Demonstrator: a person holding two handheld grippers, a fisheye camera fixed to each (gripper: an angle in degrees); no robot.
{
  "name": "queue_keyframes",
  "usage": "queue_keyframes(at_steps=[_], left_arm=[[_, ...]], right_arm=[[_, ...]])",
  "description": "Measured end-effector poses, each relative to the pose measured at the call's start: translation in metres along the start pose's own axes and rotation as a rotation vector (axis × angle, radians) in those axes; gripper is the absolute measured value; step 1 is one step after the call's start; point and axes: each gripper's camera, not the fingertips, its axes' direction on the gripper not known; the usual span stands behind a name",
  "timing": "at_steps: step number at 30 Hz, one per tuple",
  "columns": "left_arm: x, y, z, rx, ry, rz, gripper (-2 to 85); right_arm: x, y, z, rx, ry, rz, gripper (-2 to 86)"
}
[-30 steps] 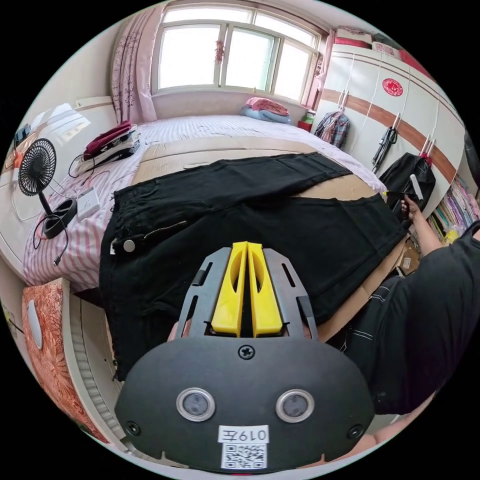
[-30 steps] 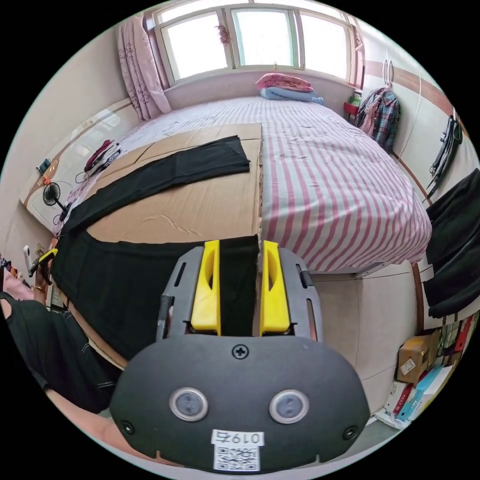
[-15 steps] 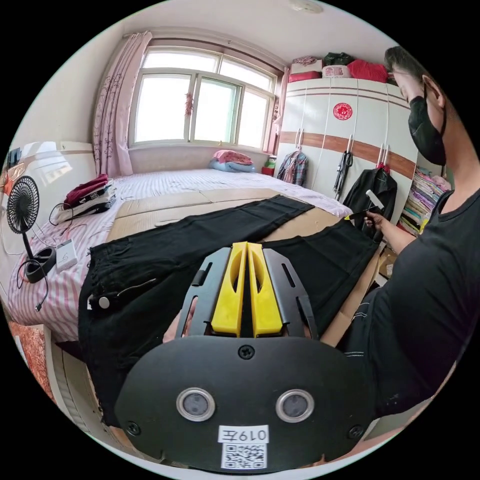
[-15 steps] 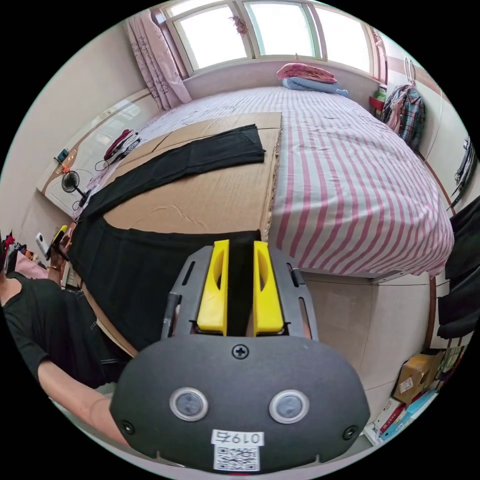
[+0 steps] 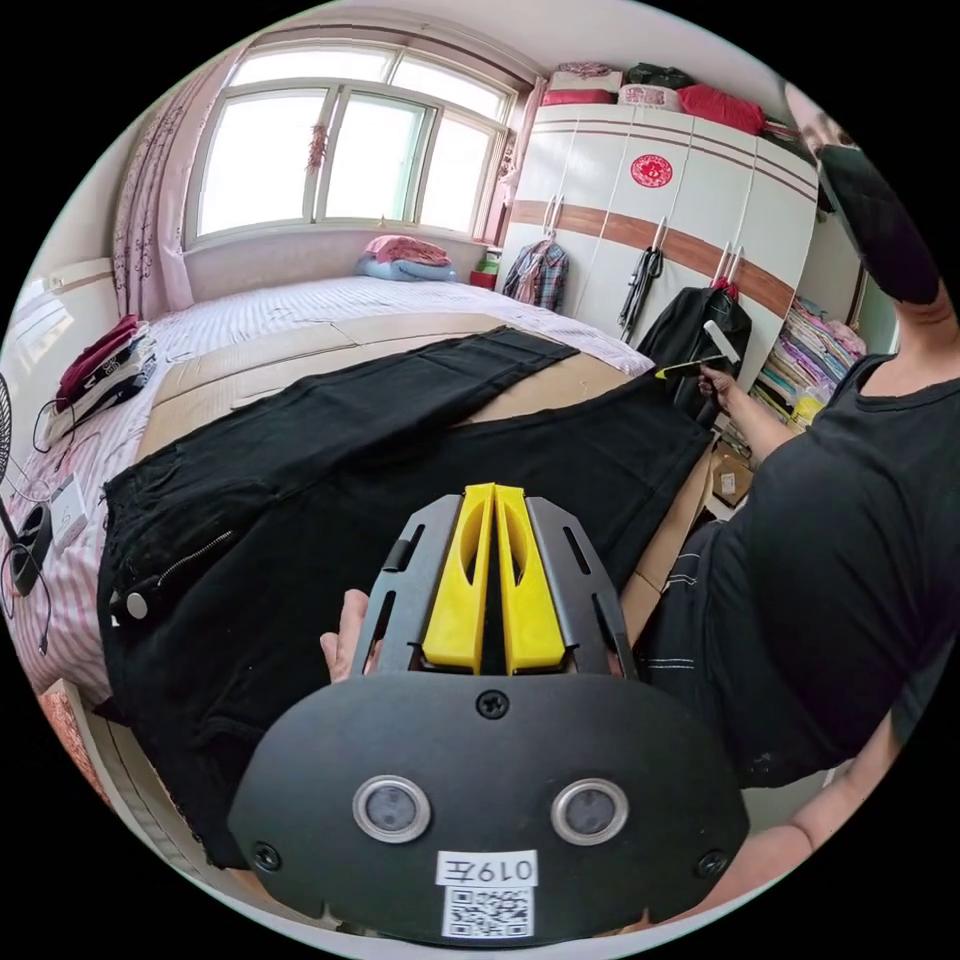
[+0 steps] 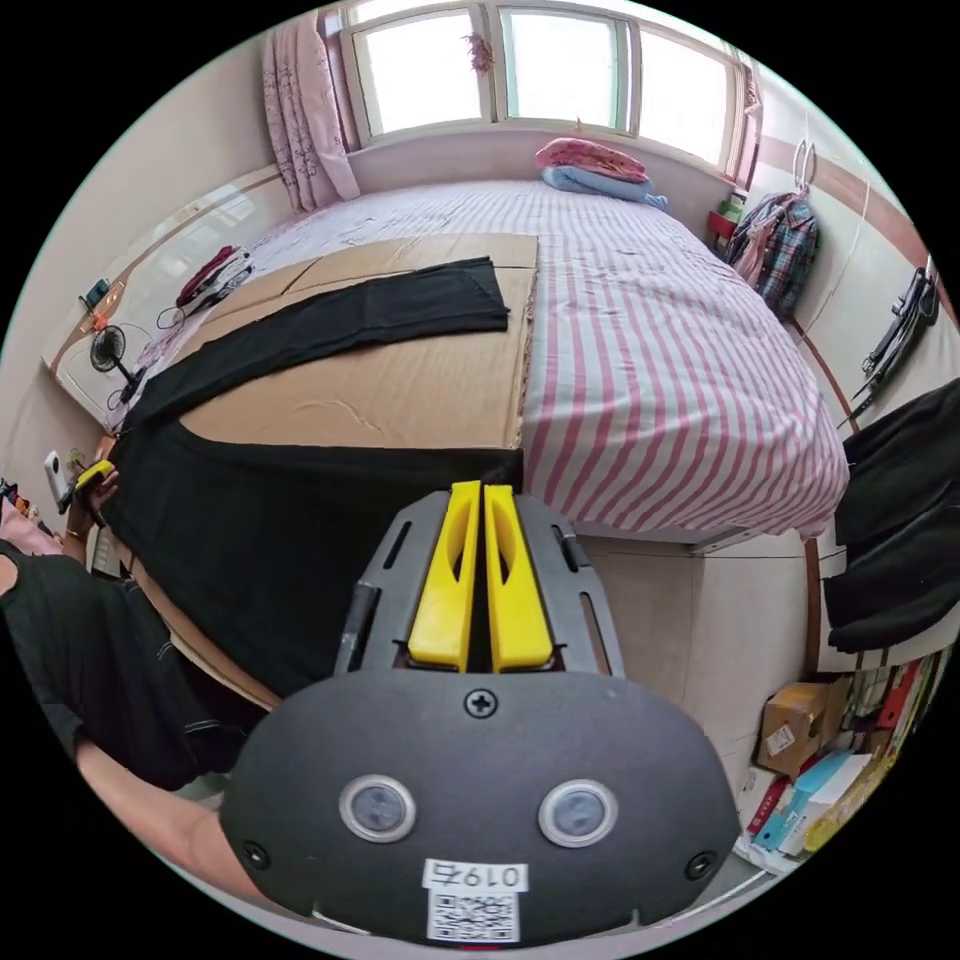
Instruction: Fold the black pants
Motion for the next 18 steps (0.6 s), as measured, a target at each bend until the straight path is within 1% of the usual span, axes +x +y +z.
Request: queue_keyframes(at_steps=[2, 4, 9, 11, 12, 13, 14, 15, 16, 17, 18], left_arm=[[-0.002, -0.003, 0.006, -0.020, 0.006, 0.011, 0.8], [-0.005, -0.005, 0.011, -0.030, 0.004, 0.021, 0.8], [-0.019, -0.010, 0.010, 0.011, -0.016, 0.005, 0.9], [-0.025, -0.012, 0.008, 0.038, -0.037, -0.009, 0.9], [-0.029, -0.014, 0.007, 0.062, -0.084, -0.021, 0.9], [-0.031, -0.015, 0.007, 0.077, -0.119, -0.024, 0.9], [-0.035, -0.018, 0.005, 0.111, -0.198, -0.013, 1.0], [-0.039, -0.023, 0.004, 0.138, -0.273, 0.005, 1.0], [-0.042, -0.027, 0.004, 0.144, -0.301, 0.010, 1.1], [-0.052, -0.040, 0.004, 0.134, -0.340, 0.004, 1.2], [-0.064, -0.057, 0.007, 0.101, -0.372, 0.001, 1.3]], right_arm=[[-0.013, -0.002, 0.038, -0.076, 0.074, -0.001, -0.9], [-0.020, -0.003, 0.068, -0.115, 0.102, 0.012, -0.8], [-0.030, 0.009, 0.089, 0.003, 0.105, 0.082, 0.2], [-0.033, 0.026, 0.082, 0.102, 0.130, 0.164, 1.6], [-0.036, 0.031, 0.078, 0.138, 0.138, 0.174, 1.9], [-0.047, 0.041, 0.070, 0.226, 0.158, 0.185, 2.6], [-0.062, 0.049, 0.062, 0.320, 0.175, 0.186, 3.2], [-0.072, 0.052, 0.059, 0.368, 0.173, 0.179, 2.8], [-0.095, 0.054, 0.055, 0.451, 0.145, 0.129, 2.1], [-0.125, 0.051, 0.056, 0.511, 0.089, 0.013, 1.5], [-0.142, 0.048, 0.058, 0.534, 0.052, -0.055, 1.2]])
